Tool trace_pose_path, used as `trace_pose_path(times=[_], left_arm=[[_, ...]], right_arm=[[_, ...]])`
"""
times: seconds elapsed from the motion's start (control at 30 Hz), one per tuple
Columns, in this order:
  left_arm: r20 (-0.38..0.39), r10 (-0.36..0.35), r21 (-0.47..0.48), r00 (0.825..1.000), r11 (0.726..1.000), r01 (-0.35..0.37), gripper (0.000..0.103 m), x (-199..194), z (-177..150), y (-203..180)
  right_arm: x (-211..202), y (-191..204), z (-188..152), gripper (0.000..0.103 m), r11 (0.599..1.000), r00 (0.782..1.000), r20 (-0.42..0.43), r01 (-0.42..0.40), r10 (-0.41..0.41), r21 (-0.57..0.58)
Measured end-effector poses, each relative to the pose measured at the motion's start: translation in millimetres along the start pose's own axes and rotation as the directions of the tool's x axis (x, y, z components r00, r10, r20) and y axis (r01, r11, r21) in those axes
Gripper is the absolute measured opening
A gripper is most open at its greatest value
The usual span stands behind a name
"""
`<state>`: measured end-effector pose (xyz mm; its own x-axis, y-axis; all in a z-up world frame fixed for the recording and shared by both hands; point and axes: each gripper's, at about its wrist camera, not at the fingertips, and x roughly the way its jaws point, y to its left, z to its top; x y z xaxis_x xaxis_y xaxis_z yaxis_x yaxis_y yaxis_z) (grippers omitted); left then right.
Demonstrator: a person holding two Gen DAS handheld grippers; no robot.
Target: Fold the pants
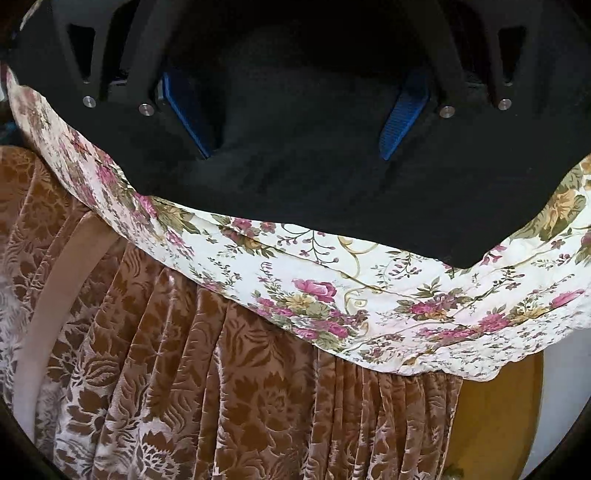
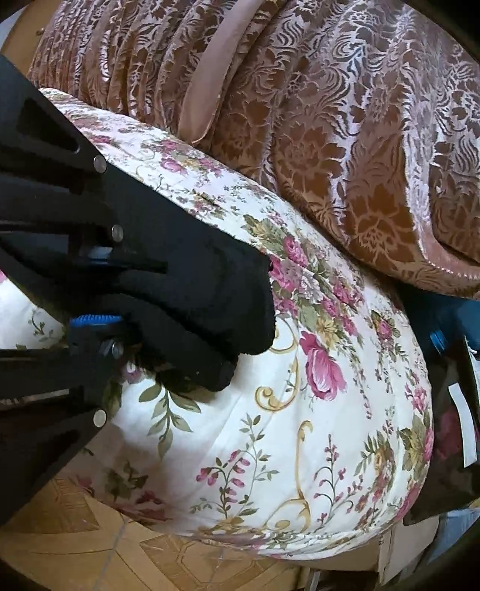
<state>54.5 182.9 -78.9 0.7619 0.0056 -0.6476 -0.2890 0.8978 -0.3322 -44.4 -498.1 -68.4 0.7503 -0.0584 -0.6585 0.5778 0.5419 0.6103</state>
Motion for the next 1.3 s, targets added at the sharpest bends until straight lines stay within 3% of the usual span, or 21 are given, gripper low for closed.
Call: trace_pose_path(times=[0.13, 0.37, 0.6, 0.8, 1.0, 1.1, 1.3], left_arm=[[0.004, 0.018, 0.025, 1.0, 1.0, -0.018, 0.093, 2, -1, -5], [0.012, 0.011, 0.033, 1.0, 0.999, -0.012, 0.095, 0, -4, -5], [0.018, 0.012, 0.035, 1.0, 0.999, -0.012, 0.095, 0, -5, -5], [0.022, 0.001, 0.028, 1.0, 1.0, -0.002, 0.095, 0, -5, -4], [0.023, -0.002, 0.025, 1.0, 1.0, 0.001, 0.095, -1, -6, -3], [0.022, 0.0, 0.027, 1.0, 1.0, -0.001, 0.095, -1, -6, -4], [0.023, 0.001, 0.028, 1.0, 1.0, -0.002, 0.095, -1, -7, -5]], right_arm=[[-18, 26, 0, 0.016, 0.998, 0.999, 0.051, -0.012, 0.015, -0.056], [-59, 95, -10, 0.016, 0.973, 0.981, 0.143, -0.098, 0.13, -0.207], [-91, 165, -40, 0.016, 0.894, 0.946, 0.162, -0.197, 0.281, -0.401], [-97, 213, -83, 0.016, 0.78, 0.916, 0.081, -0.285, 0.393, -0.558], [-85, 251, -139, 0.016, 0.638, 0.885, -0.087, -0.394, 0.457, -0.662], [-73, 265, -168, 0.016, 0.58, 0.876, -0.172, -0.434, 0.451, -0.689], [-42, 283, -221, 0.016, 0.506, 0.855, -0.327, -0.505, 0.402, -0.699]])
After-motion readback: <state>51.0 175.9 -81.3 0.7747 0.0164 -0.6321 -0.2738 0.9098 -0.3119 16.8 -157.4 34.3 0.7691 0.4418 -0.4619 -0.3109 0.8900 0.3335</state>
